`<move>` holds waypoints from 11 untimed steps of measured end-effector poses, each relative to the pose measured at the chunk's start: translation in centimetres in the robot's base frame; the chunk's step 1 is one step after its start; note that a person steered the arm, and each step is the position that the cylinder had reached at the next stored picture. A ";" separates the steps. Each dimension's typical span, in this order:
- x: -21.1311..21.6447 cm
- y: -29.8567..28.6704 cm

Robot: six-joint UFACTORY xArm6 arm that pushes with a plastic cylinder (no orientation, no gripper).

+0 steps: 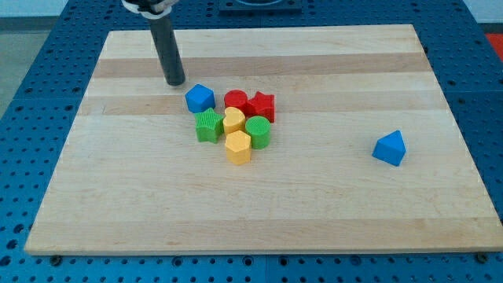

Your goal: Push the blue cube to the top of the green star

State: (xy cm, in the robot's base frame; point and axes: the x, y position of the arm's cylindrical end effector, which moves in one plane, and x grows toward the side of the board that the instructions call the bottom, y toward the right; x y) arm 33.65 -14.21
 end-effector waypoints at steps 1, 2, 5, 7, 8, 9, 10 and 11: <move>2.6 0.2; 3.1 0.2; 4.4 3.4; -1.6 1.9; -4.7 8.3; -4.5 19.4; -2.7 31.1; 1.0 40.6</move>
State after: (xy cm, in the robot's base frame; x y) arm 34.67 26.39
